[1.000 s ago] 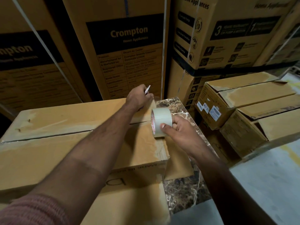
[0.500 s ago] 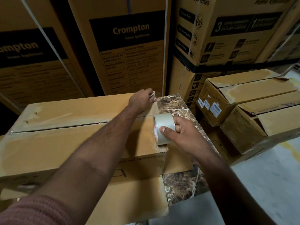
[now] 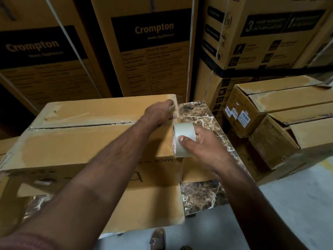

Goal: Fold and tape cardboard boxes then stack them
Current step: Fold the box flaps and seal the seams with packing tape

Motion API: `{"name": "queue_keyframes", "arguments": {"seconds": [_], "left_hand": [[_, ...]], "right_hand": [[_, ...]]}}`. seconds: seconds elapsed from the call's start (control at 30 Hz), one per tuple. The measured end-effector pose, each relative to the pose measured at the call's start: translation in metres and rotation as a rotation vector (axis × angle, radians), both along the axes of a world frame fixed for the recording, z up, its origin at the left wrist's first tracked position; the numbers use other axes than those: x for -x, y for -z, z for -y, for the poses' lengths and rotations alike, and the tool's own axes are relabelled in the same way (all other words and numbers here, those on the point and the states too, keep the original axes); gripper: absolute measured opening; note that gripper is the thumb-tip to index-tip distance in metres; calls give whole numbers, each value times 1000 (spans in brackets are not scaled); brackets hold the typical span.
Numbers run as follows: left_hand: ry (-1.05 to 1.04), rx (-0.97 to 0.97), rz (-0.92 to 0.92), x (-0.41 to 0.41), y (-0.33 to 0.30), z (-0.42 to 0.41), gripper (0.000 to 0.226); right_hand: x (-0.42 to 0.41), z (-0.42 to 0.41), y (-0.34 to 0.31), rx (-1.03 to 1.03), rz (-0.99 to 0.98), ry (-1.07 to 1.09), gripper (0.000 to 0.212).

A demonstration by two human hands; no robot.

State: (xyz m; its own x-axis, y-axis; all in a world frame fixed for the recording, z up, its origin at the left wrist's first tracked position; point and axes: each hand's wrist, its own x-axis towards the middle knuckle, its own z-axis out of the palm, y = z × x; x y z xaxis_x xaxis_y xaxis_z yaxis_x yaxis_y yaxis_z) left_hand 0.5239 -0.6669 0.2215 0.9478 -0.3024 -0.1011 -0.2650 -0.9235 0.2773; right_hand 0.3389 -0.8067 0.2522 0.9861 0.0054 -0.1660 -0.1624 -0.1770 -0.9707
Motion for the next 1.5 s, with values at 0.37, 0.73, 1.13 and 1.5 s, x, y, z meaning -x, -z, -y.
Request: {"name": "queue_keyframes", "arguments": {"seconds": [0.37,0.73,1.13,1.5], "left_hand": [[-18,-65,-202,40,-6,-13,64],[26,-40,119,71,-3,-6,40],[121,-99,-67,107,4,-18,70],[94,6,44,118,16,-21,64]], "right_hand": [[30,-4,16,27,-37,-55,38],[60,-21,16,83,52,184,20],[112,-41,37,163,79,274,44],[130,-55,74,192,-15,347,31]]}}
